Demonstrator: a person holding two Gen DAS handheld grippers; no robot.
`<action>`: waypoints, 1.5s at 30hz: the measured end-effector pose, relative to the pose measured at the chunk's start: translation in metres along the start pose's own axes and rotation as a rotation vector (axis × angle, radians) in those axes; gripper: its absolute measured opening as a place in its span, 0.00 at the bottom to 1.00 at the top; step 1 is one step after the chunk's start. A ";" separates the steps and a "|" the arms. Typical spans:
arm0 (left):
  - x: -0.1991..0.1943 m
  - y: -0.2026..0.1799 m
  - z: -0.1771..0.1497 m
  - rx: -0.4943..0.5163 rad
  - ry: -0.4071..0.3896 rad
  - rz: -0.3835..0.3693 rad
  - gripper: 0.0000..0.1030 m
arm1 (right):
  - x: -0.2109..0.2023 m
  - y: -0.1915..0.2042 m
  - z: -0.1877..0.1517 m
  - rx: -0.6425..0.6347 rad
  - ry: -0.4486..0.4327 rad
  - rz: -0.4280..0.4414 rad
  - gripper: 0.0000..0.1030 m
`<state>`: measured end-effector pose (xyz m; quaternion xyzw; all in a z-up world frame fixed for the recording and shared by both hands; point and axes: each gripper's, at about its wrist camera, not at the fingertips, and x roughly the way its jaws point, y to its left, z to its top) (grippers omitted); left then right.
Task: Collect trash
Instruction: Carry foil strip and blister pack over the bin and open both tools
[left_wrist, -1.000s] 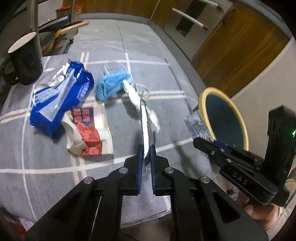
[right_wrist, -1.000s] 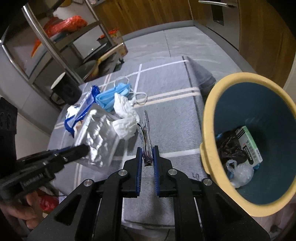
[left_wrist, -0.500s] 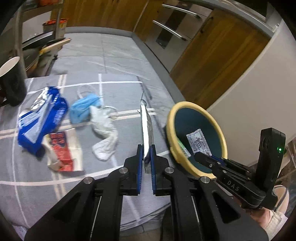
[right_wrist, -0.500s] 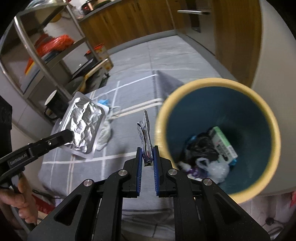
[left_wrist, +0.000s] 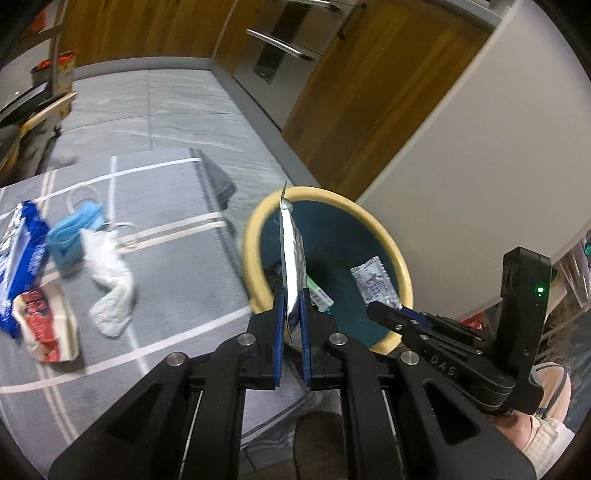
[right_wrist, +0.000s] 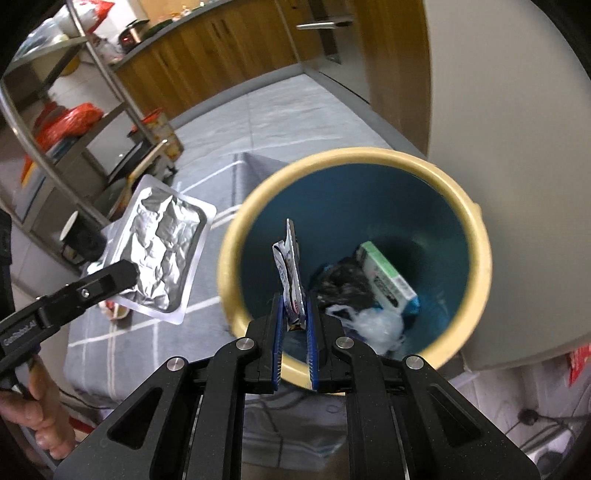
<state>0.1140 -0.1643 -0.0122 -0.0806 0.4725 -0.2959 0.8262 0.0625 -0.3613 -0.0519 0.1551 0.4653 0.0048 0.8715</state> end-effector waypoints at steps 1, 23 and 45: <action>0.004 -0.004 0.001 0.005 0.005 -0.001 0.07 | 0.000 -0.003 -0.001 0.005 0.002 -0.004 0.12; 0.068 -0.023 0.016 0.031 0.098 -0.009 0.07 | 0.014 -0.025 -0.004 0.055 0.065 -0.063 0.12; 0.045 0.001 0.014 -0.042 0.061 0.017 0.47 | 0.000 -0.024 0.000 0.071 0.013 -0.044 0.35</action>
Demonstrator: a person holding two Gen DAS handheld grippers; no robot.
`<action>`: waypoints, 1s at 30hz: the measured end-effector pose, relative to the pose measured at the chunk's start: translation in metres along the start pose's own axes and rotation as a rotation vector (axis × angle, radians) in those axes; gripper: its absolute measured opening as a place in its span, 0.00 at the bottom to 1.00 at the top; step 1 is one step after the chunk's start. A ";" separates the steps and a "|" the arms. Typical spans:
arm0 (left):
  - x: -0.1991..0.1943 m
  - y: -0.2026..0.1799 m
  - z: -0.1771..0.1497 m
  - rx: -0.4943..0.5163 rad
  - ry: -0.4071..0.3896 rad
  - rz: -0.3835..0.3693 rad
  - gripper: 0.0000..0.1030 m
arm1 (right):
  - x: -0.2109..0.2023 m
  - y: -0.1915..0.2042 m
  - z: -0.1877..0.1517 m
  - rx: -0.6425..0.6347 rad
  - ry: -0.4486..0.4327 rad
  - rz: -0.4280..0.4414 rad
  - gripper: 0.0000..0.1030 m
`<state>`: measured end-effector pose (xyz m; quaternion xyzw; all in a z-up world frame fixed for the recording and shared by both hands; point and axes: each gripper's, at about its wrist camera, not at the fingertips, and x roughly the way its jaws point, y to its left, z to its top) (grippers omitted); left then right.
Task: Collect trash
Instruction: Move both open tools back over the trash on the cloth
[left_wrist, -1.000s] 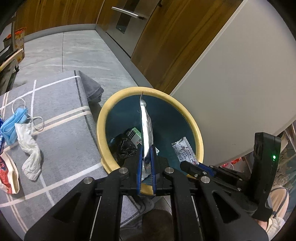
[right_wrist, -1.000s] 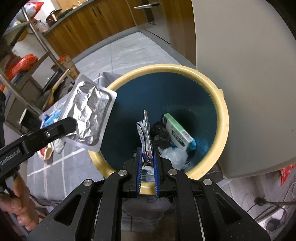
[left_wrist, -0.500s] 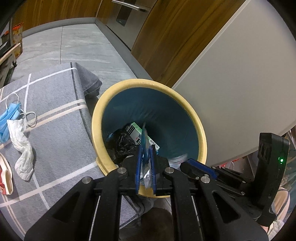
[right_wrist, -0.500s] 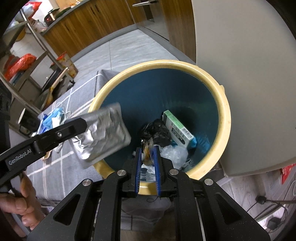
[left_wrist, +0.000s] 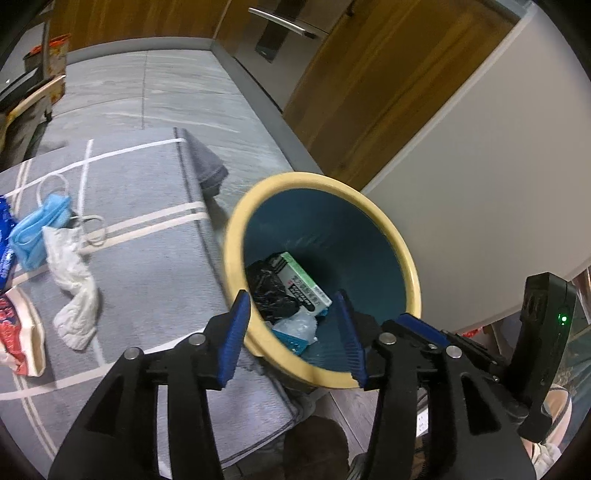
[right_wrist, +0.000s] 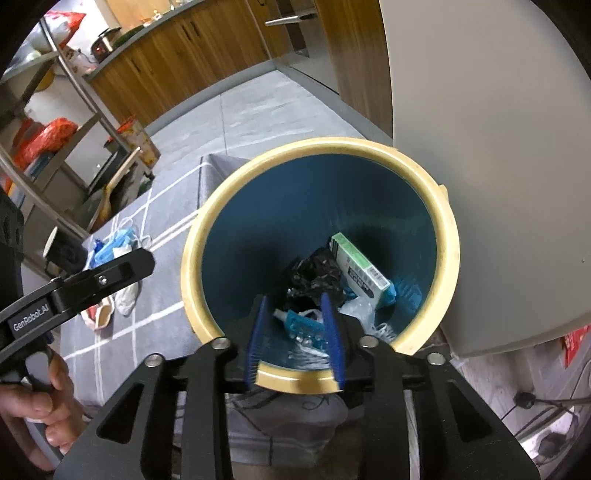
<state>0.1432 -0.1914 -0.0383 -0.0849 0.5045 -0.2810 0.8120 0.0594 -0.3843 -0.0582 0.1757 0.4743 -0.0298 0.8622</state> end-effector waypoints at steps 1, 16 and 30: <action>-0.003 0.003 0.000 -0.005 -0.004 0.007 0.48 | -0.001 0.000 0.001 -0.001 -0.002 0.000 0.40; -0.062 0.051 -0.008 -0.043 -0.071 0.109 0.72 | -0.005 0.041 0.008 -0.057 -0.048 0.033 0.78; -0.130 0.114 -0.020 -0.114 -0.113 0.214 0.74 | 0.012 0.101 0.005 -0.143 -0.005 0.114 0.83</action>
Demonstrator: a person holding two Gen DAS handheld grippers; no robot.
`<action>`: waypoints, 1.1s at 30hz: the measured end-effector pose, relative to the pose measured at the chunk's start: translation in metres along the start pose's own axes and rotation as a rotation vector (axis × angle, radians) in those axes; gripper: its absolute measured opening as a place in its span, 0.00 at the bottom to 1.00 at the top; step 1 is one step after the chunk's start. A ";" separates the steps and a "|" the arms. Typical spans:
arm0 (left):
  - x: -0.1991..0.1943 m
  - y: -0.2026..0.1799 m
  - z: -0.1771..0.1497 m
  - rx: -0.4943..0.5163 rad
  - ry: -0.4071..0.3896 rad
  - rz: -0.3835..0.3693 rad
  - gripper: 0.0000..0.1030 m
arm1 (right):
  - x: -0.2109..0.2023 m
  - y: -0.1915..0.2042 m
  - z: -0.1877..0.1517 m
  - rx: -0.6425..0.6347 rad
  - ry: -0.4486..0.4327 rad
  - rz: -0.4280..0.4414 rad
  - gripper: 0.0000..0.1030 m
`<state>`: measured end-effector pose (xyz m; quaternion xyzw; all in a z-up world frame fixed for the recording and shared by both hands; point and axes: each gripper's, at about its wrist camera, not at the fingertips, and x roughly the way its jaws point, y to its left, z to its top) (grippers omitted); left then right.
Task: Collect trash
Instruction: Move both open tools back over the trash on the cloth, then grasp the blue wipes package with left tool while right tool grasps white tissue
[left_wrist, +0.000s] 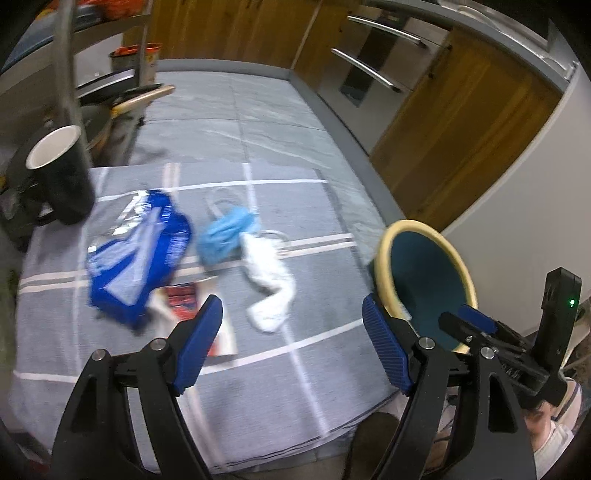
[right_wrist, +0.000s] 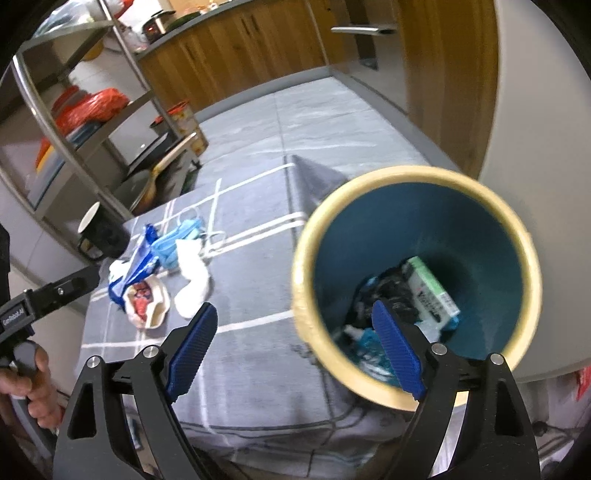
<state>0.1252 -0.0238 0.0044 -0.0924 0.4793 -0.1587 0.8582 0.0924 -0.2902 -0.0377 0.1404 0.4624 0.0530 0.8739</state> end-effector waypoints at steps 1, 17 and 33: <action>-0.004 0.007 -0.002 -0.009 0.000 0.011 0.74 | 0.002 0.002 0.000 -0.003 0.005 0.007 0.84; -0.004 0.093 0.014 -0.101 0.040 0.152 0.74 | 0.047 0.062 0.005 -0.115 0.076 0.073 0.84; 0.078 0.110 0.047 0.060 0.175 0.252 0.52 | 0.112 0.103 0.016 -0.213 0.155 0.075 0.81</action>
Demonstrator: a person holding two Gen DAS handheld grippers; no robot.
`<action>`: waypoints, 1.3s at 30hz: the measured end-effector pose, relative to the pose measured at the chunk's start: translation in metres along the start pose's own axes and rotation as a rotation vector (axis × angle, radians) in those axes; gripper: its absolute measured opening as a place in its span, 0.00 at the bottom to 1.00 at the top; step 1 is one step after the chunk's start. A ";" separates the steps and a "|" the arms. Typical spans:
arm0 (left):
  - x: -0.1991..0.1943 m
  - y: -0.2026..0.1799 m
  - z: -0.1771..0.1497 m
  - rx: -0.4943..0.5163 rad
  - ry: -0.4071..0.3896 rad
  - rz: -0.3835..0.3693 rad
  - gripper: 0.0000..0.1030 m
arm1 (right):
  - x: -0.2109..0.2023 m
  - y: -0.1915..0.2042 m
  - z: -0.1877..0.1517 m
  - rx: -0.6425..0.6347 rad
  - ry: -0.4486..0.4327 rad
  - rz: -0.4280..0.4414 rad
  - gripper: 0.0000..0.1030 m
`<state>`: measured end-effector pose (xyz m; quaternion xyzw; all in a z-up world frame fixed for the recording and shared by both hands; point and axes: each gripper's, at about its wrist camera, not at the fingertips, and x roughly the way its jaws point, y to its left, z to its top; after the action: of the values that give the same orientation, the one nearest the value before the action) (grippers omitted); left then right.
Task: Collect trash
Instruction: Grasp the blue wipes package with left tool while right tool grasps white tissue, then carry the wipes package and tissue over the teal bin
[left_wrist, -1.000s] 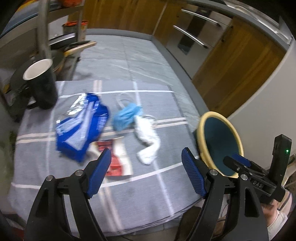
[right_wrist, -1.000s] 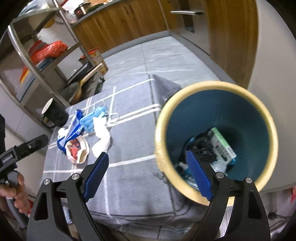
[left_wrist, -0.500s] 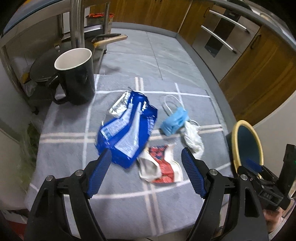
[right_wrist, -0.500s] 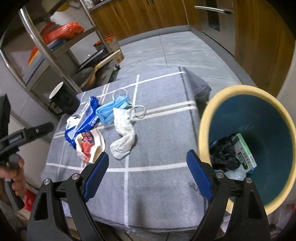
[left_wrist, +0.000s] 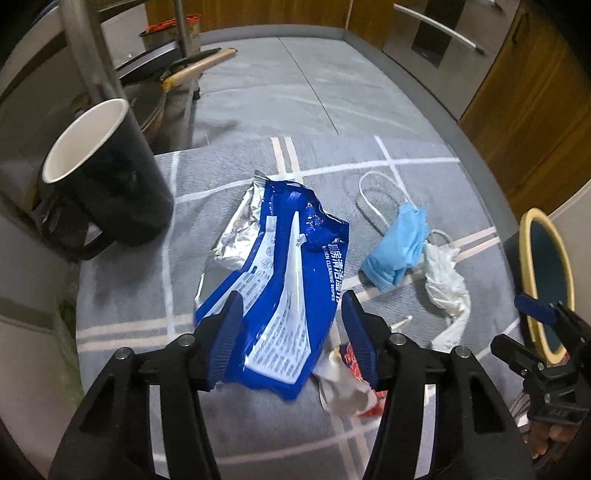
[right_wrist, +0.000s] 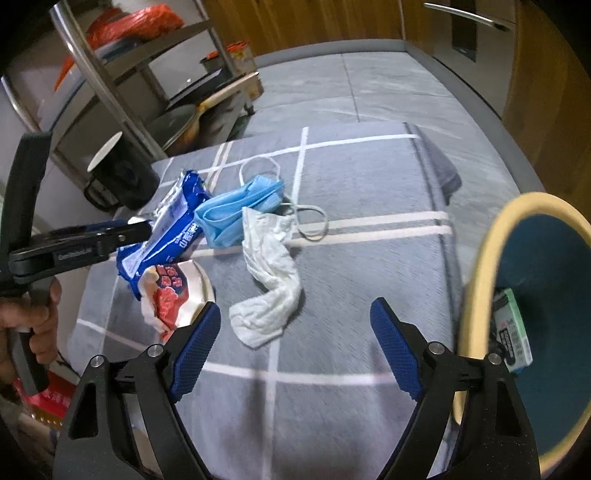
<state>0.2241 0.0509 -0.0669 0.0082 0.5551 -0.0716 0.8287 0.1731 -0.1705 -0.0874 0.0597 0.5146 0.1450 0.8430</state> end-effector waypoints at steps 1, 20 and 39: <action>0.003 -0.001 0.001 0.001 0.007 0.001 0.52 | 0.005 0.002 0.002 -0.007 0.006 -0.001 0.80; 0.014 0.003 -0.005 -0.034 0.031 0.015 0.05 | 0.030 0.012 -0.018 -0.077 0.082 0.015 0.16; -0.091 -0.009 -0.014 -0.123 -0.216 -0.077 0.03 | -0.050 -0.018 -0.029 0.040 -0.046 0.052 0.14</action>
<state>0.1758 0.0536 0.0125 -0.0715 0.4660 -0.0698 0.8791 0.1296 -0.2043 -0.0625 0.0931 0.4960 0.1551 0.8492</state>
